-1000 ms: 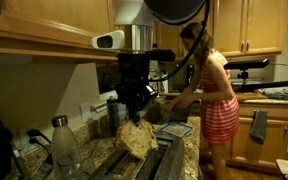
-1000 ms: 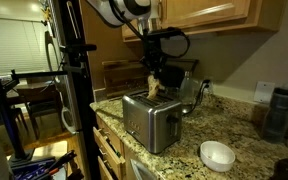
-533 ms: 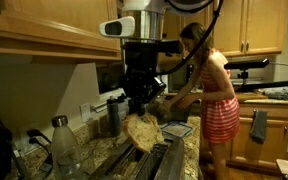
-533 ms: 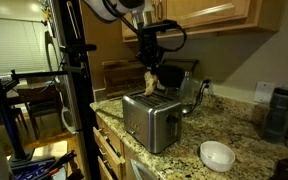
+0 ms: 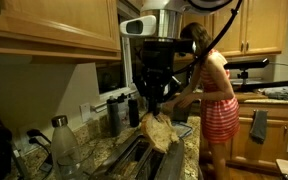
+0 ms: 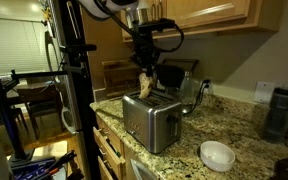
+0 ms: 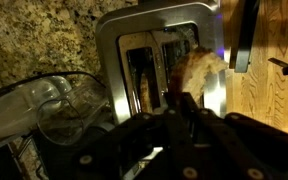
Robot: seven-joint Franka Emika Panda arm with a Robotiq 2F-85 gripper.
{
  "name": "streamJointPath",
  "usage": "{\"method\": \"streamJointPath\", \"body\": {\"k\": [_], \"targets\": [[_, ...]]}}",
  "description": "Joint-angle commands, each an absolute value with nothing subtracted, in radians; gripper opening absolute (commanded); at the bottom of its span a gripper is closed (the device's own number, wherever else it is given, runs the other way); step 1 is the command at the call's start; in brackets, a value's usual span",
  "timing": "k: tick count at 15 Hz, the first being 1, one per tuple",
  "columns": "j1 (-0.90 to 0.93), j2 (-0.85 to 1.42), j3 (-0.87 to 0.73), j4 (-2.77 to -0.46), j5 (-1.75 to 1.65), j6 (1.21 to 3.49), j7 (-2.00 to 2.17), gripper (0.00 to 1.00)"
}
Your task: Take the slice of the bread at the left and place it in the top compartment of the toaster then take the remaining slice of bread and put it in the bottom compartment of the toaster
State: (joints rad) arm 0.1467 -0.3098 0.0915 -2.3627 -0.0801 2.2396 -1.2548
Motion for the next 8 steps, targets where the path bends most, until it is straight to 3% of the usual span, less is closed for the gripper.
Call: {"method": "streamJointPath", "body": {"k": [1, 8], "targets": [[0.168, -0.380, 0.050, -2.438, -0.063, 2.271, -1.310, 0.09], [0.172, -0.351, 0.042, -2.445, -0.067, 2.329, -1.339, 0.09]]}}
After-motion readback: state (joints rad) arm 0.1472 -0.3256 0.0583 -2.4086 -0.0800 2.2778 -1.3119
